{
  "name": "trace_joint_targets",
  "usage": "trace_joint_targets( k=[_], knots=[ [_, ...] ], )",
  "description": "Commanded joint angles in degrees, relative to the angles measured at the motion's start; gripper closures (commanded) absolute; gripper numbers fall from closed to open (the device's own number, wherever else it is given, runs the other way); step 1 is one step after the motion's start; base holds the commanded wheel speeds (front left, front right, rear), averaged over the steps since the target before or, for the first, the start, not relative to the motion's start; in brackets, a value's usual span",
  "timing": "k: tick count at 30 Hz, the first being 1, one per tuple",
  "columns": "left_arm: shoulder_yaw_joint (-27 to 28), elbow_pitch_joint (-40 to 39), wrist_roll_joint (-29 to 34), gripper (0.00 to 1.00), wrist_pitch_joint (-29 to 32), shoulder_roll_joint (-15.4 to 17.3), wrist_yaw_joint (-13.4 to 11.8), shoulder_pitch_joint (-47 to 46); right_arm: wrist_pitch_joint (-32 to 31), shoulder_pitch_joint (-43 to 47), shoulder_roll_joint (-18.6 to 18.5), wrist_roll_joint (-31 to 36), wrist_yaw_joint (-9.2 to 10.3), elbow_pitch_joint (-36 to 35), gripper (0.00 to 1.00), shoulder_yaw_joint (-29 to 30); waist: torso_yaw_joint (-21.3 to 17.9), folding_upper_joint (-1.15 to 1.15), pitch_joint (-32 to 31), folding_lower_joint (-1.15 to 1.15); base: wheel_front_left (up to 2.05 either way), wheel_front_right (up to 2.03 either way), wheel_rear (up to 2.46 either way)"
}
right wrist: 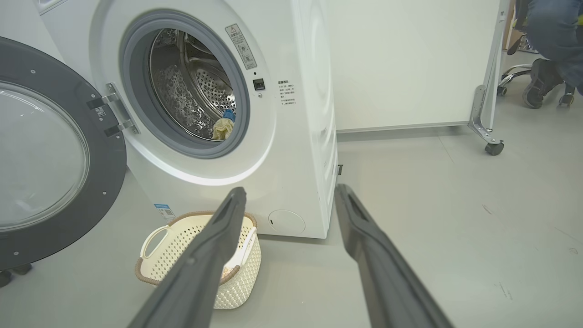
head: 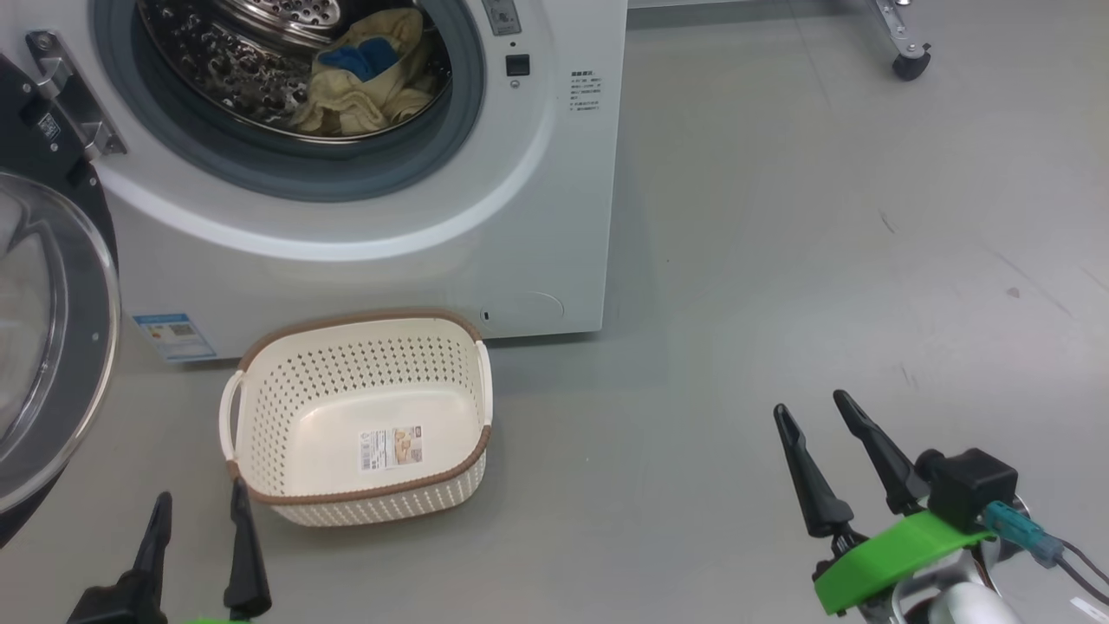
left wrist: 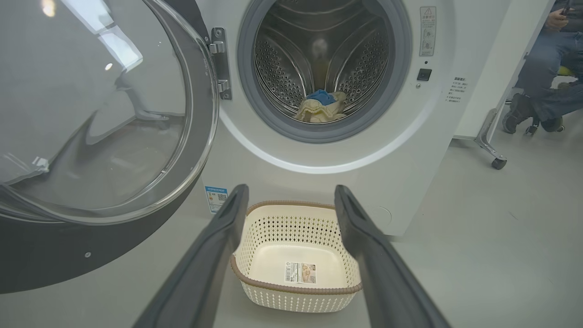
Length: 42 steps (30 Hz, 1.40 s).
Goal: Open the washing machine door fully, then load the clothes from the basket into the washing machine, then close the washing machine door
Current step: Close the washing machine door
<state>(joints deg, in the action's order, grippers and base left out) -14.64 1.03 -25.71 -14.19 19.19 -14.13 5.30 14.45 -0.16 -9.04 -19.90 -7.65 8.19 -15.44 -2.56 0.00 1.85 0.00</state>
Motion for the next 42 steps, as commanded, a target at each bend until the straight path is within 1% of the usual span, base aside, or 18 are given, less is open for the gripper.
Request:
trace_joint_targets(
  k=[1, 8, 13, 20, 29, 31, 42],
  knots=[
    [2.5, -1.7, 0.7, 0.00, -0.8, 0.8, -3.3, -2.0, 0.5, -1.4, -1.1, 0.3, 0.16, -2.0, 0.00, -0.5, 0.2, 0.00, 0.1, 0.00, 0.00, 0.00, 0.00],
    [2.8, -2.0, 0.9, 0.00, -0.8, 0.5, -3.4, -2.3, 0.5, -1.4, -0.9, 0.7, 0.16, -2.2, 0.00, -0.3, 1.5, 0.00, 0.4, 0.00, 0.00, 0.00, 0.00],
    [3.3, -2.1, 1.2, 0.00, -0.8, 0.0, -3.7, -2.4, 0.5, -1.8, -1.0, 0.9, 0.16, -2.5, 0.00, -0.2, 3.5, 0.00, 0.4, 0.00, 0.00, 0.00, 0.00],
    [3.5, -2.2, 1.9, 0.00, -0.8, -0.8, -3.9, -2.1, 0.5, -2.2, -1.3, 0.9, 0.16, -2.4, 0.00, -0.5, 8.4, 0.00, 0.2, 0.00, 0.00, 0.00, 0.00],
    [3.9, -1.9, 2.0, 0.00, -0.8, -1.1, -3.7, -1.1, 0.5, -2.1, -1.5, 0.7, 0.16, -2.0, 0.00, -1.2, 15.5, 0.00, -0.8, 0.00, 0.00, 0.00, 0.00],
    [4.0, -1.9, 2.0, 0.00, -0.8, -1.1, -3.7, -0.9, 0.5, -2.1, -1.5, 0.7, 0.16, -2.0, 0.00, -1.3, 16.1, 0.00, -0.9, 0.00, 0.00, 0.00, 0.00],
    [4.8, -1.8, 1.3, 0.00, -0.8, -1.7, -4.0, 0.1, 0.5, -2.1, -1.8, 0.5, 0.16, -1.8, 0.00, -2.3, 22.9, 0.00, -1.3, 0.00, 0.00, 0.00, 0.00]
  ],
)
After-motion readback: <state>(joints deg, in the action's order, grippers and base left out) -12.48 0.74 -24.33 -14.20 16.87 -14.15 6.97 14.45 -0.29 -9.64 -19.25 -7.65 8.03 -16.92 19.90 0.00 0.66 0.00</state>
